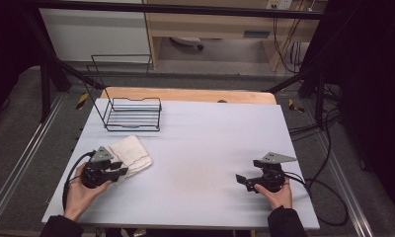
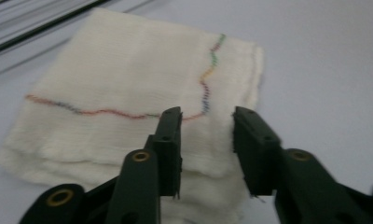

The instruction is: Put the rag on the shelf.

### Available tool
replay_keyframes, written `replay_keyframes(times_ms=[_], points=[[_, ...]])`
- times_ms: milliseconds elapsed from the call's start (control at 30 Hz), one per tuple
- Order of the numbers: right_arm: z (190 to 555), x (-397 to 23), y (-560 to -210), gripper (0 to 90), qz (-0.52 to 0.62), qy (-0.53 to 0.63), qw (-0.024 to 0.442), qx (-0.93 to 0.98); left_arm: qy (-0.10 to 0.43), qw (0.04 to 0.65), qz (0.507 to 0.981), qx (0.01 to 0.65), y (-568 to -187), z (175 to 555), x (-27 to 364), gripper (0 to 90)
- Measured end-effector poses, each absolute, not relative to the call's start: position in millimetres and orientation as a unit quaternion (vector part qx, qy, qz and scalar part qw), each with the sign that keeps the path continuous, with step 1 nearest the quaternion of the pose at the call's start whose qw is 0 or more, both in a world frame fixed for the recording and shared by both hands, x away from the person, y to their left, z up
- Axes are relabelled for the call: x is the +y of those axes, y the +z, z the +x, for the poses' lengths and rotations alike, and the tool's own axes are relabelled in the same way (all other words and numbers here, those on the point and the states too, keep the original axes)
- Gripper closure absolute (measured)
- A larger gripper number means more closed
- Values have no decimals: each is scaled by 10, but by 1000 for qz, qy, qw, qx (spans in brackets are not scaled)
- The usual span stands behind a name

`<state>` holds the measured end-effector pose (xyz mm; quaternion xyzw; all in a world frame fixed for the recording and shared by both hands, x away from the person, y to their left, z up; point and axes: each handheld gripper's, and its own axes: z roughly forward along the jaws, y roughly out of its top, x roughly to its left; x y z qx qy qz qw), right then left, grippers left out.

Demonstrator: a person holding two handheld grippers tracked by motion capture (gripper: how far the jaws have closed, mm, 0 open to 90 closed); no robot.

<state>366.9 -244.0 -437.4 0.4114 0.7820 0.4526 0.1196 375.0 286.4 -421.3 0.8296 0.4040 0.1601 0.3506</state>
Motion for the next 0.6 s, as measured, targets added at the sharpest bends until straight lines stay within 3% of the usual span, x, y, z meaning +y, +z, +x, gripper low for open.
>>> replay_keyframes(times_ms=[33, 67, 100, 300, 600], points=[[3669, -2440, -4374, 26, 411, 453, 120, 782, 162, 357, 821, 415, -4186, 3777, 2933, 580], [3674, -2401, -4364, 26, 409, 453, 120, 783, 167, 363, 811, 427, -4162, 3811, 3008, 506], [3677, -2385, -4359, 27, 408, 452, 119, 784, 173, 370, 792, 454, -4118, 3894, 3166, 496], [3688, -2317, -4333, 35, 407, 455, 123, 782, 187, 358, 772, 491, -4126, 4120, 3457, 495], [3738, -2074, -4288, 42, 391, 448, 125, 795, 192, 335, 797, 465, -4265, 4285, 3445, 692]])
